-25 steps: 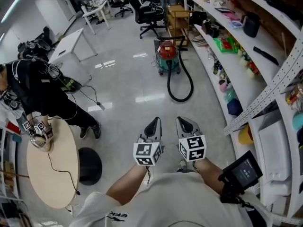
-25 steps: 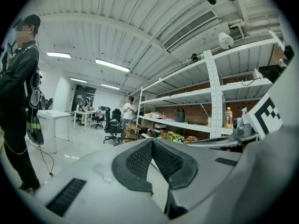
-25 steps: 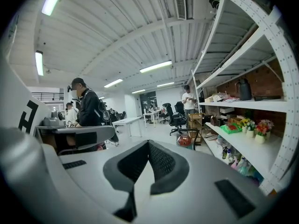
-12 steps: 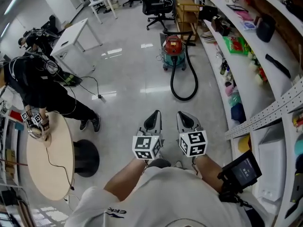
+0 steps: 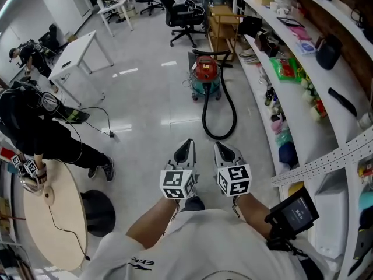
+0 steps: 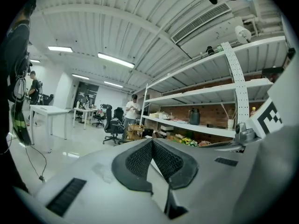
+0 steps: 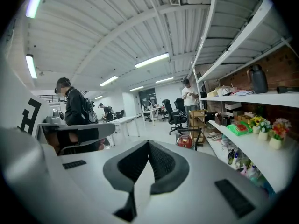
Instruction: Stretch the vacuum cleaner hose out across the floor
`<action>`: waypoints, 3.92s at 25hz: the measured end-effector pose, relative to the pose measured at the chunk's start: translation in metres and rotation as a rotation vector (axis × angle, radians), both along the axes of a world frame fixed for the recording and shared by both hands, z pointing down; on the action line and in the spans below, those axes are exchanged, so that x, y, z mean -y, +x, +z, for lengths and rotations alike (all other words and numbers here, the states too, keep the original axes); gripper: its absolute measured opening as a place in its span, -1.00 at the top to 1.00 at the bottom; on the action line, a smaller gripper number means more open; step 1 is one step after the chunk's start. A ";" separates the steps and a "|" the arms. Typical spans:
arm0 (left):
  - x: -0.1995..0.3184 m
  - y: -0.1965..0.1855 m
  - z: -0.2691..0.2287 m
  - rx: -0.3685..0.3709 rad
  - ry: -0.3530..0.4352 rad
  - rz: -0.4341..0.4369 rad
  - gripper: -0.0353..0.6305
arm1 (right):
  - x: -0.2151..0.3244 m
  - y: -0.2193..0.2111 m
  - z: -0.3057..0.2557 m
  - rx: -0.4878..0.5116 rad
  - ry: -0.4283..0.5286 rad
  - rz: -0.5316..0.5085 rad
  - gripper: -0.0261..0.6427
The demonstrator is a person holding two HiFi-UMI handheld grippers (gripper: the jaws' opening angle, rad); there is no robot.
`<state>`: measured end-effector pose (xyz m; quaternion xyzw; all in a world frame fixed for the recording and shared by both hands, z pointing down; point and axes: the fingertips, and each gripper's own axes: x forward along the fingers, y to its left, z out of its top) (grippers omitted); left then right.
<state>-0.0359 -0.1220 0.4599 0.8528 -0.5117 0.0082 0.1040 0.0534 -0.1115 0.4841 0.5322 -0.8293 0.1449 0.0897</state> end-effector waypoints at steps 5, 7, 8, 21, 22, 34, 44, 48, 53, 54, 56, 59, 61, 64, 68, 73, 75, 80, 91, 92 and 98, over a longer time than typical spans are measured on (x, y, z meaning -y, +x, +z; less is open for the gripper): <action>0.065 -0.023 -0.005 -0.017 0.000 0.027 0.89 | 0.064 -0.022 -0.009 -0.022 0.005 0.028 0.92; 0.090 -0.033 -0.002 -0.019 -0.007 0.036 0.89 | 0.088 -0.031 -0.010 -0.025 0.004 0.040 0.92; 0.103 -0.038 -0.001 -0.019 -0.008 0.041 0.89 | 0.100 -0.036 -0.010 -0.025 0.005 0.046 0.92; 0.206 -0.060 0.023 -0.036 -0.060 0.064 0.89 | 0.201 -0.056 0.010 -0.060 -0.035 0.066 0.92; 0.215 -0.059 0.024 -0.032 -0.062 0.063 0.89 | 0.211 -0.054 0.012 -0.058 -0.037 0.064 0.92; 0.362 -0.017 0.018 0.011 -0.056 -0.021 0.89 | 0.364 -0.005 0.010 -0.010 -0.024 0.010 0.92; 0.455 0.012 0.022 0.028 -0.058 -0.067 0.89 | 0.460 0.024 0.021 0.000 -0.036 -0.040 0.92; 0.487 0.010 0.031 0.027 -0.072 -0.069 0.89 | 0.490 0.026 0.030 -0.007 -0.052 -0.037 0.92; 0.540 -0.003 0.049 0.016 -0.088 -0.046 0.89 | 0.538 0.019 0.046 -0.029 -0.071 -0.004 0.92; 0.553 -0.006 0.052 0.012 -0.092 -0.037 0.89 | 0.549 0.016 0.049 -0.035 -0.076 0.006 0.92; 0.579 -0.012 0.056 0.008 -0.099 -0.016 0.89 | 0.571 0.012 0.053 -0.046 -0.087 0.027 0.92; 0.620 -0.021 0.062 0.010 -0.109 0.015 0.89 | 0.607 0.004 0.058 -0.066 -0.099 0.058 0.92; 0.645 -0.029 0.066 0.013 -0.114 0.038 0.89 | 0.630 -0.004 0.061 -0.084 -0.104 0.077 0.92; 0.681 -0.048 0.073 0.020 -0.123 0.066 0.89 | 0.661 -0.019 0.067 -0.104 -0.120 0.108 0.92; 0.719 -0.072 0.086 0.044 -0.133 0.103 0.89 | 0.696 -0.039 0.076 -0.133 -0.133 0.132 0.92; 0.753 -0.085 0.098 0.073 -0.141 0.140 0.89 | 0.728 -0.048 0.087 -0.170 -0.154 0.149 0.92; 0.765 -0.084 0.104 0.085 -0.145 0.154 0.89 | 0.740 -0.046 0.093 -0.184 -0.163 0.155 0.92; 0.792 -0.079 0.120 0.131 -0.146 0.191 0.89 | 0.768 -0.039 0.109 -0.223 -0.186 0.160 0.92; 0.890 -0.031 0.185 0.227 -0.237 0.223 0.89 | 0.860 0.009 0.172 -0.232 -0.286 0.133 0.92; 0.899 -0.025 0.192 0.239 -0.246 0.228 0.89 | 0.869 0.014 0.181 -0.232 -0.299 0.129 0.92; 0.943 0.001 0.237 0.306 -0.282 0.261 0.89 | 0.913 0.039 0.227 -0.263 -0.350 0.087 0.92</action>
